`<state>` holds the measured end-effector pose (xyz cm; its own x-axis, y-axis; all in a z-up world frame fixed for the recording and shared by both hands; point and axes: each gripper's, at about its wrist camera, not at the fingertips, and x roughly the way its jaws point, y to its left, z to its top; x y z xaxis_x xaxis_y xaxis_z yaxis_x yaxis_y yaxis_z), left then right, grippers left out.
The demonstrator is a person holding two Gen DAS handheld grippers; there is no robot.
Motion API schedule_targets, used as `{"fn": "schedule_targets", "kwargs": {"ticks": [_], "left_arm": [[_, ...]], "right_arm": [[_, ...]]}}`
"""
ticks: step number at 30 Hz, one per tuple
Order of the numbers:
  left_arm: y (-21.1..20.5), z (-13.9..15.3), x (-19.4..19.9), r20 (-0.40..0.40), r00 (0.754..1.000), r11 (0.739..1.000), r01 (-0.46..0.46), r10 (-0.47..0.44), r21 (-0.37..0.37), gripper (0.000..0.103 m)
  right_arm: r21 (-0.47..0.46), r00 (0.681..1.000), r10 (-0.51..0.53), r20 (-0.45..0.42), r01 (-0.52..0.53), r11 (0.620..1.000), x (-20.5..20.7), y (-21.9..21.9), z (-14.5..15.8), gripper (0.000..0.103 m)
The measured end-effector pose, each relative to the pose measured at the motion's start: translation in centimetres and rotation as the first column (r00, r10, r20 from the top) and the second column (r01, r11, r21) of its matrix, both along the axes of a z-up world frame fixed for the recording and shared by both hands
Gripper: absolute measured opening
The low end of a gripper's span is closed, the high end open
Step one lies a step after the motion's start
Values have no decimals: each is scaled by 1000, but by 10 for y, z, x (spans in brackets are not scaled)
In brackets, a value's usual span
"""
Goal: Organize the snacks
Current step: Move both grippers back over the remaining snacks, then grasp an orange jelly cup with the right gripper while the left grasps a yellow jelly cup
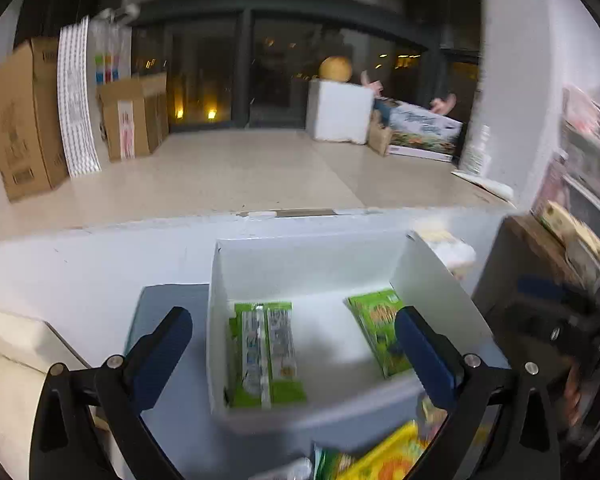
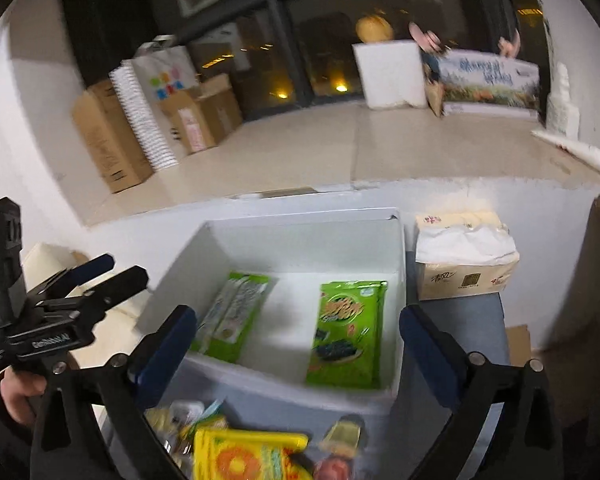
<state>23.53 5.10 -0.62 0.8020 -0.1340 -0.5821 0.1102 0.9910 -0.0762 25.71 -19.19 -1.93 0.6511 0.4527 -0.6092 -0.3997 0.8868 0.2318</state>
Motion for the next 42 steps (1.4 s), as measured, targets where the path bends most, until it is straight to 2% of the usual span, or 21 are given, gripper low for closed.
{"fn": "schedule_targets", "kwargs": {"ticks": [2,4,6,8,12,14,17,19,22,28,29,31,32,33,39,42], "left_arm": [[0,1,-34,32,999,1000,-2,1,6,103],[4,-1,-68,57,998,1000,-14,15,-22,103],[9,-6,-98,67,997,998,-32,35,-44,103],[15,-14,-121,64,995,995,-72,76,-64,103],[21,-31,-154,26,993,989,-110,113,-95,103],[20,-33,-162,21,993,989,-111,114,-96,103],[15,-35,-170,33,993,991,-108,110,-76,103],[12,-36,-172,31,994,992,-104,106,-65,103],[7,-39,-174,21,995,993,-98,100,-61,103],[5,-47,-177,4,995,994,-97,98,-51,103],[5,-49,-178,-1,995,994,-98,98,-54,103],[6,-52,-178,-11,995,993,-102,102,-56,103],[7,-53,-178,-14,994,993,-105,104,-57,103],[8,-55,-178,-17,994,993,-105,104,-59,103],[11,-61,-180,-29,994,993,-105,104,-60,103],[12,-71,-179,-59,996,995,-73,69,-66,103]], "right_arm": [[-13,999,20,25,-19,1000,-26,-5,2,103],[-20,999,35,40,-35,999,-58,-13,-4,103],[-41,999,37,23,-36,998,-86,-20,-17,103],[-103,1000,3,19,-1,995,-118,-28,-38,103],[-104,995,-65,-81,57,993,-153,-45,-82,103],[-111,987,-104,-125,91,990,-163,-50,-100,103],[-171,976,-170,-138,146,974,-169,-50,-118,103],[-161,975,-162,-149,137,977,-167,-46,-122,103],[-192,971,-190,-143,161,968,-165,-42,-129,103],[-202,964,-185,-191,146,968,-165,-34,-151,103],[-198,963,-187,-192,148,969,-166,-34,-152,99],[-205,959,-190,-209,147,968,-165,-33,-157,74],[-199,958,-180,-224,135,971,-164,-32,-160,54],[-213,955,-189,-228,140,967,-164,-32,-162,47],[-156,961,-162,-225,128,979,-169,-39,-158,46],[-134,965,-158,-211,131,982,-173,-42,-152,46]]}}
